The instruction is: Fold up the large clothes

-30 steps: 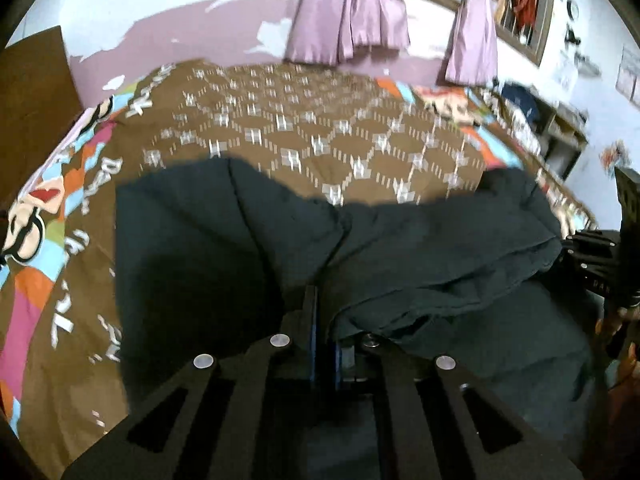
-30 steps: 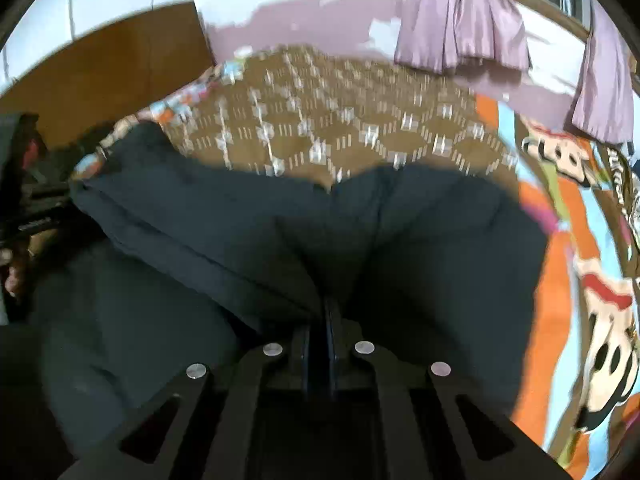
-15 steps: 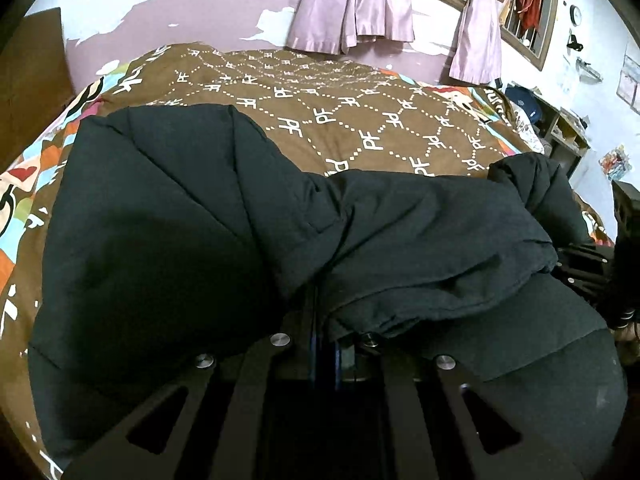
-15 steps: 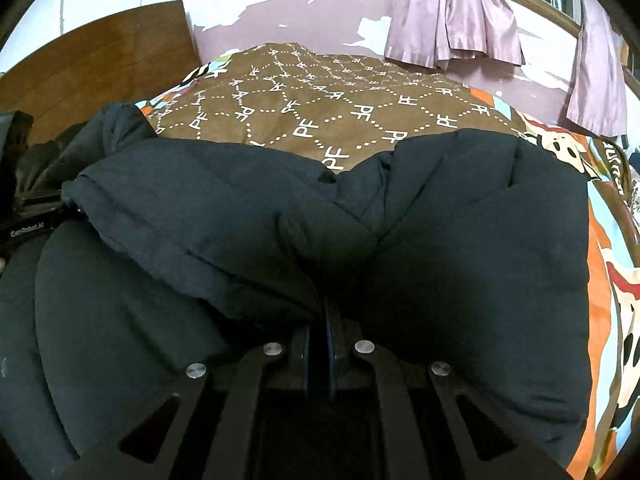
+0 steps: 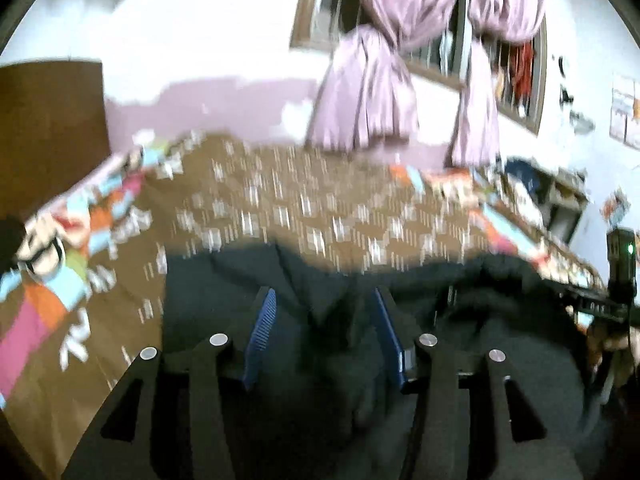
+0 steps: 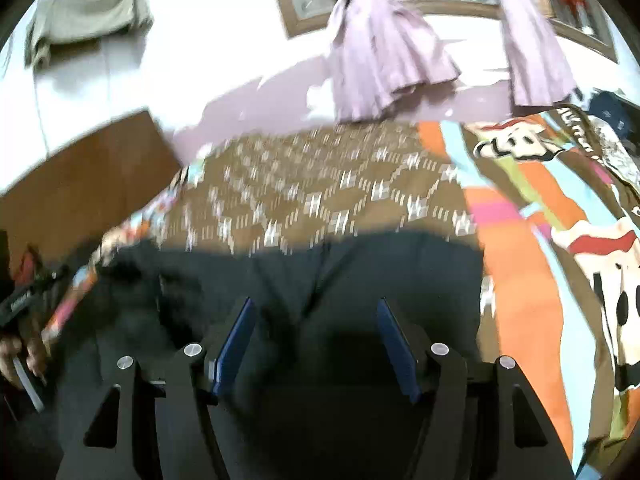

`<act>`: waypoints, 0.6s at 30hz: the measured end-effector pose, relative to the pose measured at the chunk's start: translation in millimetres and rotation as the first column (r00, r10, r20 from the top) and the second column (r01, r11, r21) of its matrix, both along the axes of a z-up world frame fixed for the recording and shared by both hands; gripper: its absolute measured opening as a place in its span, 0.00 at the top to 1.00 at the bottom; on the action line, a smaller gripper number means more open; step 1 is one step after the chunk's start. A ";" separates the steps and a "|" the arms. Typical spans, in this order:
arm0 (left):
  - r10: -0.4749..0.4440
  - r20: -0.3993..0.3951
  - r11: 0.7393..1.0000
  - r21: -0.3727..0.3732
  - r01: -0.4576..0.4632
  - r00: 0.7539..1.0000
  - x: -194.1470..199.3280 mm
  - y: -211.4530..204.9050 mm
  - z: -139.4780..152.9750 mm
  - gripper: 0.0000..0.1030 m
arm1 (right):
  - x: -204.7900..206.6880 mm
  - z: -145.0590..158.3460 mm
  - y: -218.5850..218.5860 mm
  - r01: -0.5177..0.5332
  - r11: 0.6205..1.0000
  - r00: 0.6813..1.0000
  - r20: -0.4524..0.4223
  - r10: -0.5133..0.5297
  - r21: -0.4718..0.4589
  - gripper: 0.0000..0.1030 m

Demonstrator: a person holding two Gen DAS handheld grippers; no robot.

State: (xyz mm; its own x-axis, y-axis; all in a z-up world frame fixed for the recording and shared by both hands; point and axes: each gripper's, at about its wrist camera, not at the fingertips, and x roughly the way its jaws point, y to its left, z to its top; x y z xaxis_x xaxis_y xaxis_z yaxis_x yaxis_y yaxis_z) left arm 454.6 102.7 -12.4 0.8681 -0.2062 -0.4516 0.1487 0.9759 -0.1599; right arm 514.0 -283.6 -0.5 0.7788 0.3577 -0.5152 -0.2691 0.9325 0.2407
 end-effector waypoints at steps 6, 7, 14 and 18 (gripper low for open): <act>-0.053 -0.111 0.992 -0.123 0.039 0.992 89.3 -20.8 29.7 0.57 | 63.6 33.2 36.9 -0.084 0.989 0.994 -0.065 0.093 0.122 0.41; -0.082 -0.154 0.988 -0.139 0.061 0.985 102.0 -26.1 25.4 0.57 | 74.1 27.8 45.5 -0.123 0.980 0.984 -0.107 0.141 0.159 0.41; -0.338 -0.310 0.941 -0.130 0.313 0.889 104.0 -58.0 -20.7 0.67 | 72.1 -25.7 82.3 -0.317 0.948 0.903 -0.300 0.308 0.020 0.60; -0.413 -0.384 0.897 -0.011 0.443 0.826 77.9 -78.4 -48.7 0.75 | 59.9 -38.8 90.3 -0.428 0.901 0.852 -0.364 0.376 -0.074 0.62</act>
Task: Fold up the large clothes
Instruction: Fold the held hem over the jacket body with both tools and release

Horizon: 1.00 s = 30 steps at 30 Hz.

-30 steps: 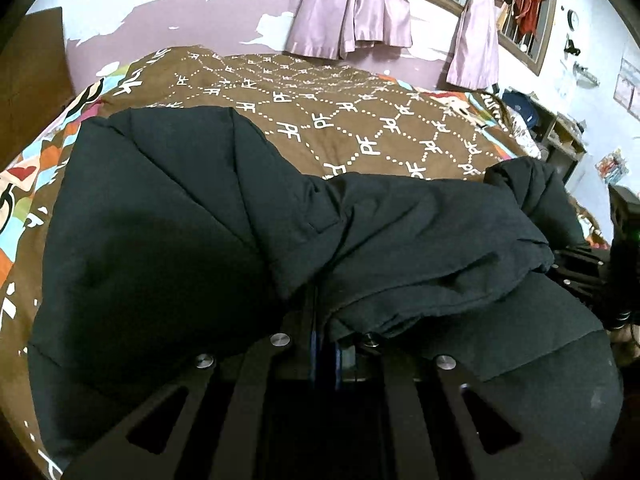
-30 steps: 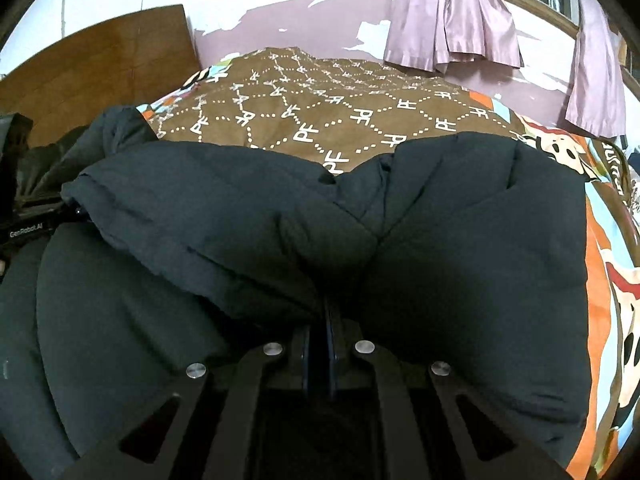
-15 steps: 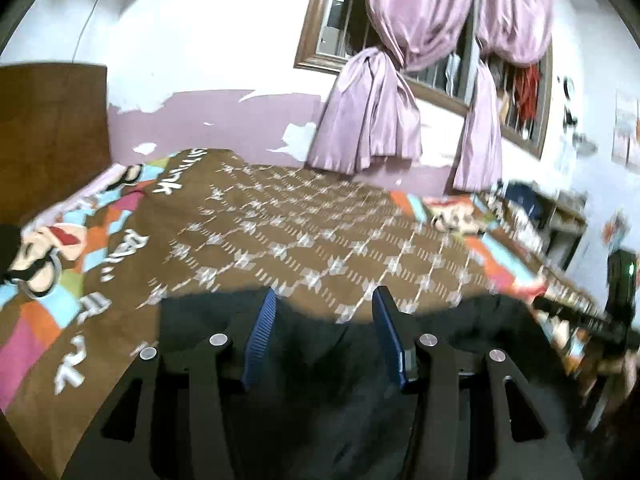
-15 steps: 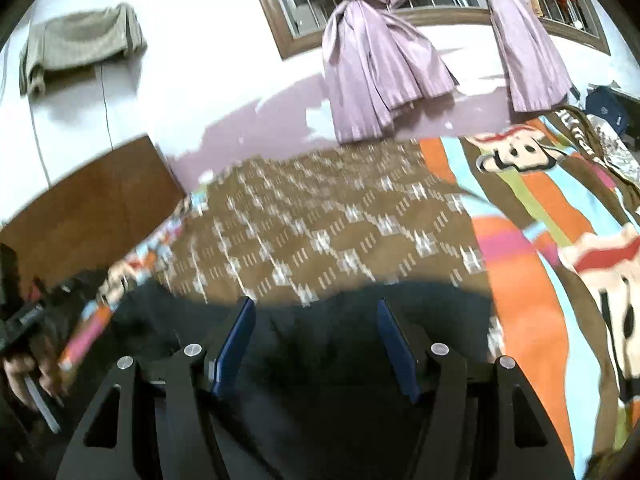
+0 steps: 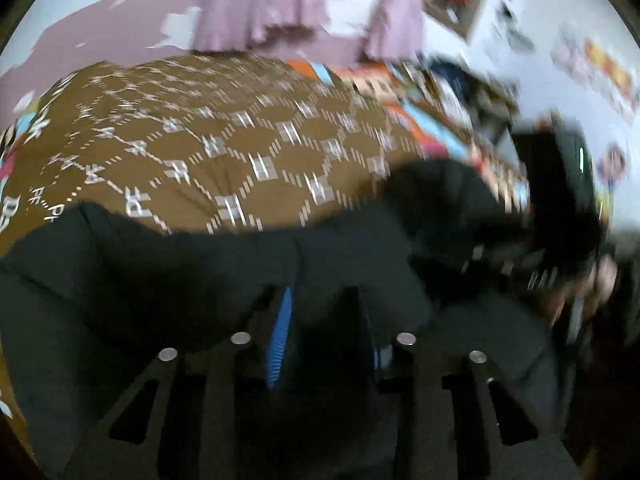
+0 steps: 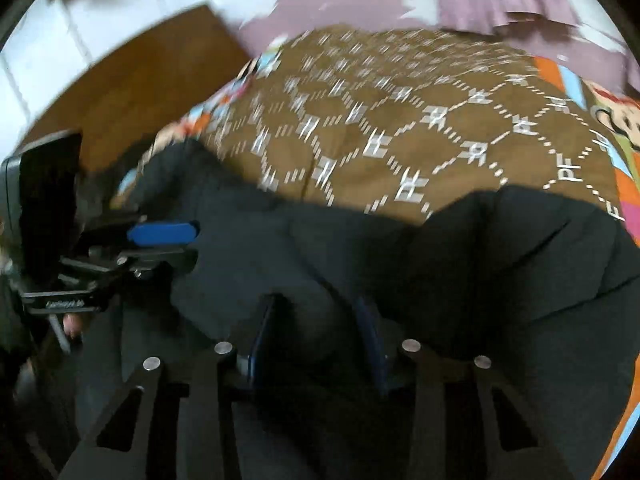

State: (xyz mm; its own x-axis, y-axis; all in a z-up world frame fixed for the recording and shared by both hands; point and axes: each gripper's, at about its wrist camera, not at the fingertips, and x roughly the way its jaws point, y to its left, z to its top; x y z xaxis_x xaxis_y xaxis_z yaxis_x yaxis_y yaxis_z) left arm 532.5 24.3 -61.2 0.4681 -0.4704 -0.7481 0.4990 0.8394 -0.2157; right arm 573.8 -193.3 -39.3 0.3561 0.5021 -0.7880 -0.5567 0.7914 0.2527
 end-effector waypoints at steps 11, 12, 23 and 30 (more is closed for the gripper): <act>0.001 -0.031 0.959 0.283 0.008 1.000 -1.1 -28.8 -67.9 0.83 | 0.3 -53.0 35.7 0.001 0.964 0.999 0.043 0.011 -0.266 0.62; 0.010 -0.029 0.955 0.296 -0.001 1.000 0.7 -29.5 -71.7 0.84 | 1.8 -56.2 38.6 0.008 0.959 0.999 0.053 0.008 -0.284 0.62; 0.050 0.032 0.982 0.183 -0.055 0.998 -12.0 -15.0 -62.2 0.85 | -10.3 -45.7 9.5 0.046 0.993 0.989 0.147 -0.030 -0.109 0.63; 0.217 0.205 0.976 -0.037 -0.214 0.954 -18.6 23.4 1.5 0.85 | 7.4 18.0 -33.3 0.245 0.967 0.919 0.301 -0.254 0.070 0.61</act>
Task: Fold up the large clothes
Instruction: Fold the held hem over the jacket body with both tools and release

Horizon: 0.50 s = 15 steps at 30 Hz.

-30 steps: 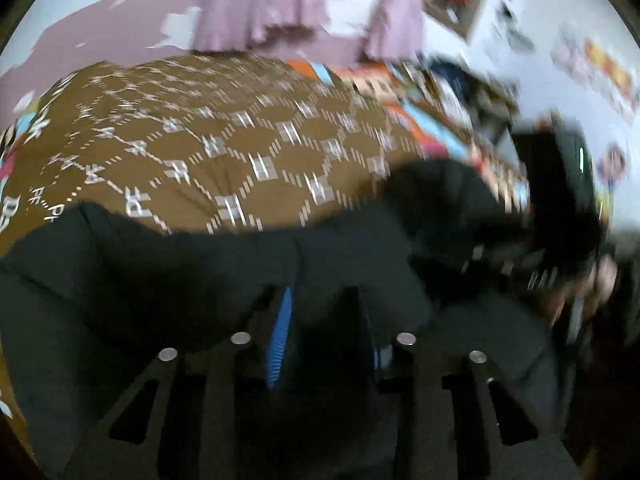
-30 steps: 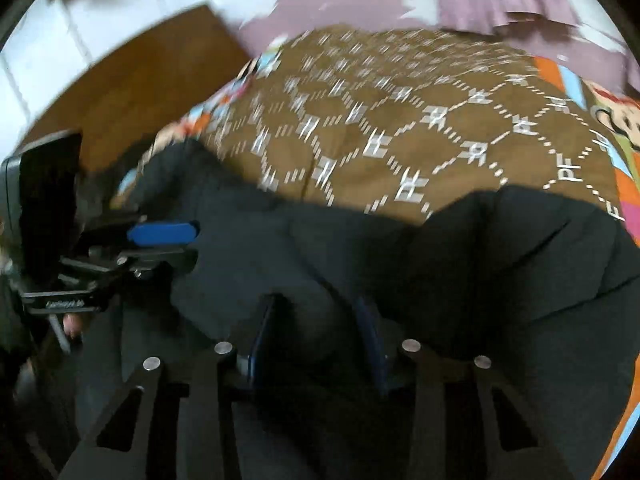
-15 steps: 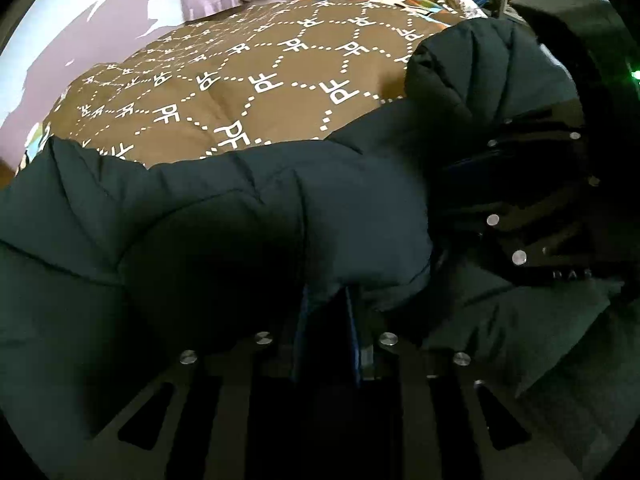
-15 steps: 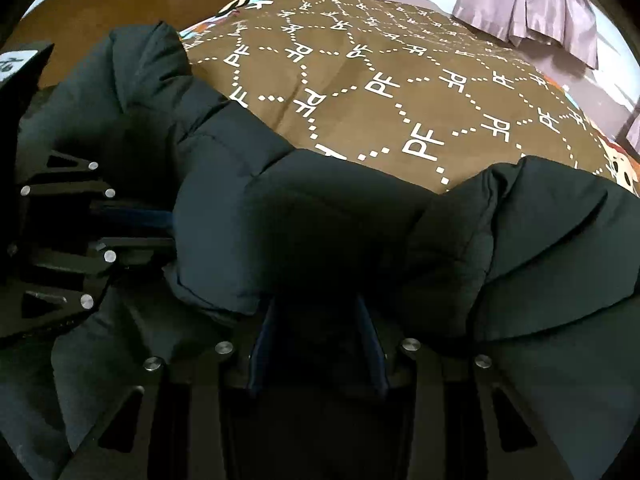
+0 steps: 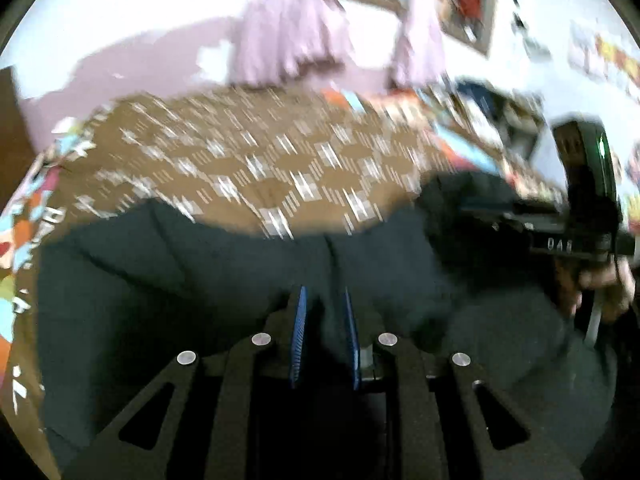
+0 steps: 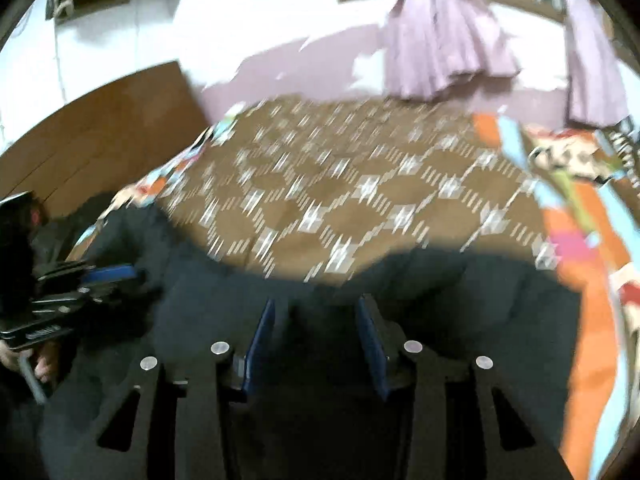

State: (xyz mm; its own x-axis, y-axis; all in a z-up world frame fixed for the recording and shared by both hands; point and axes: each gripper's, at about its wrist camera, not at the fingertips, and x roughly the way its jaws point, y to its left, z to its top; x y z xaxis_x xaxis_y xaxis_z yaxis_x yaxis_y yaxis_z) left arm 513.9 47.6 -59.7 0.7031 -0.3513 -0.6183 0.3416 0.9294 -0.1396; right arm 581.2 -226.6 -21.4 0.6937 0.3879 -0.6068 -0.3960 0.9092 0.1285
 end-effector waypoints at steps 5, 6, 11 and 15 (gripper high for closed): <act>0.274 -0.002 0.958 -0.093 -0.273 0.962 49.6 31.8 15.1 0.85 | 37.0 3.4 -5.2 0.113 0.994 0.993 -0.041 -0.113 -0.007 0.61; 0.314 -0.043 0.944 -0.091 -0.317 0.948 59.7 38.5 10.8 0.85 | 44.6 -5.9 -8.7 0.150 0.989 0.986 -0.074 -0.151 -0.018 0.64; 0.448 -0.203 0.875 -0.101 -0.473 0.871 75.4 69.1 -26.8 0.82 | 44.9 -38.7 -37.5 0.281 0.960 0.943 -0.184 -0.276 0.002 0.95; 0.455 -0.195 0.873 -0.097 -0.478 0.869 68.9 69.1 -28.3 0.82 | 40.5 -44.9 -45.9 0.299 0.954 0.934 -0.214 -0.285 0.034 0.95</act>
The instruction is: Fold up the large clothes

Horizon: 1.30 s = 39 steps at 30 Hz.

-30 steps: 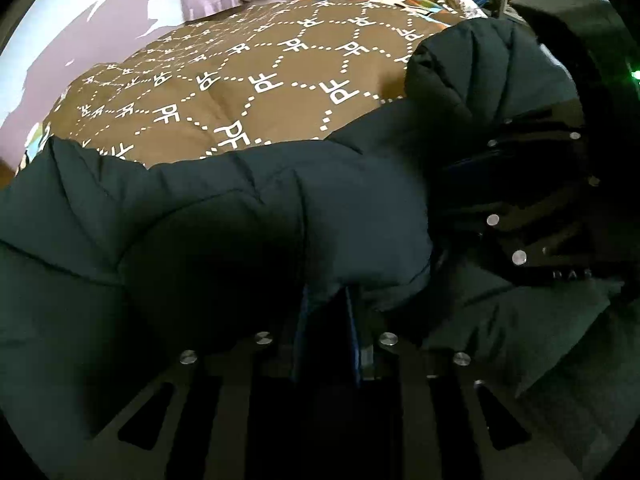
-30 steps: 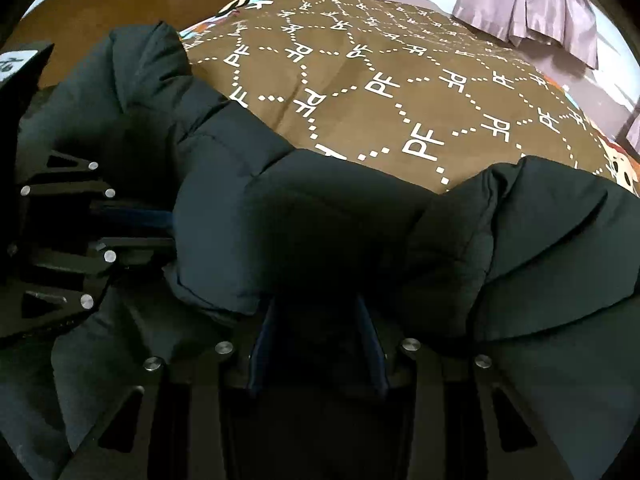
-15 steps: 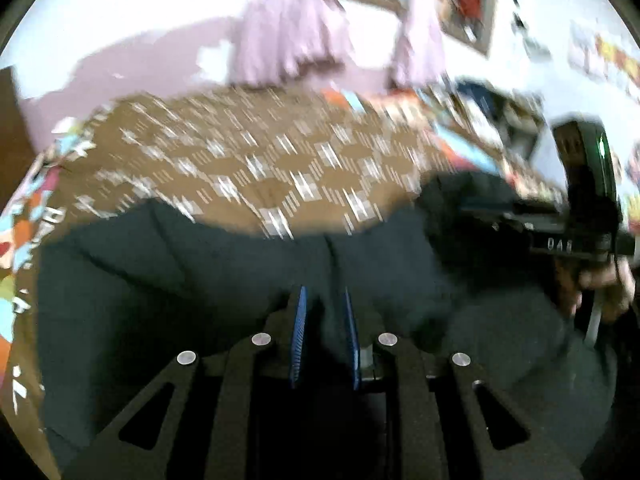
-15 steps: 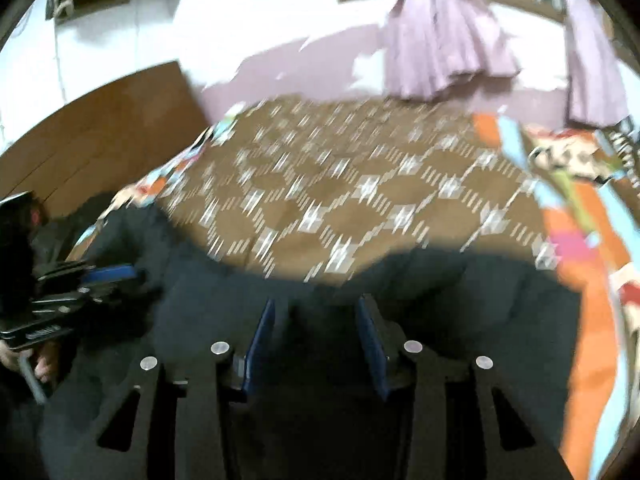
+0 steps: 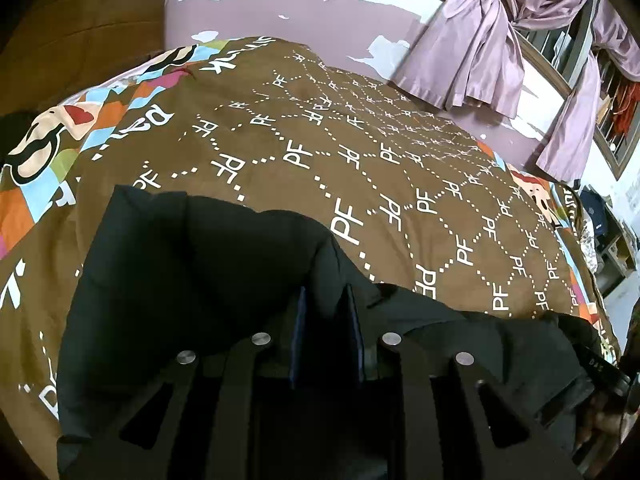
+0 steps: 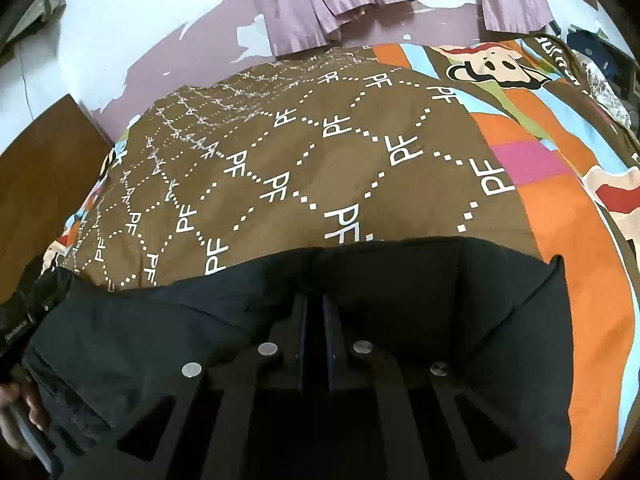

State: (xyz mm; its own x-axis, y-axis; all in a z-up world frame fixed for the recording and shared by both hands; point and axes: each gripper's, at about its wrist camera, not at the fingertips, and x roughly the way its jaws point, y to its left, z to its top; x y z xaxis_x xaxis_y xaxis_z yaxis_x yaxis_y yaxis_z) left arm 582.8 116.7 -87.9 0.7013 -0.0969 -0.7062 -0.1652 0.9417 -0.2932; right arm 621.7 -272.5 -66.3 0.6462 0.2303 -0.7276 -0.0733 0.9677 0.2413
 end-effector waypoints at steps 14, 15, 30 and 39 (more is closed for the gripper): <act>-0.345 -0.008 0.929 0.135 0.343 0.938 -35.0 -63.6 17.6 0.77 | -48.6 17.5 69.3 -0.312 0.932 0.944 0.050 0.326 -0.182 0.71; -0.345 -0.040 0.925 0.154 0.347 0.938 -32.3 -67.4 11.2 0.77 | -47.8 14.5 70.3 -0.310 0.932 0.946 0.040 0.323 -0.187 0.71; -0.233 0.005 0.962 0.150 0.229 0.973 -70.0 -58.0 29.9 0.59 | -89.6 46.0 45.7 -0.227 0.967 0.961 0.134 0.241 -0.114 0.37; -0.179 0.050 0.979 0.109 0.173 0.983 -137.7 -58.1 99.3 0.34 | -157.7 107.3 46.1 -0.223 0.966 0.953 0.180 0.245 -0.130 0.18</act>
State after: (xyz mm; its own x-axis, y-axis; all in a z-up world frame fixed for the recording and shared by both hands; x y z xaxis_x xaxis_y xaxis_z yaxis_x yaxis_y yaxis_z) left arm 445.1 58.6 11.3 0.7207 -0.1507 -0.6766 0.0203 0.9802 -0.1967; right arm 464.0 -226.4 41.0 0.7142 0.3197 -0.6227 -0.3356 0.9371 0.0961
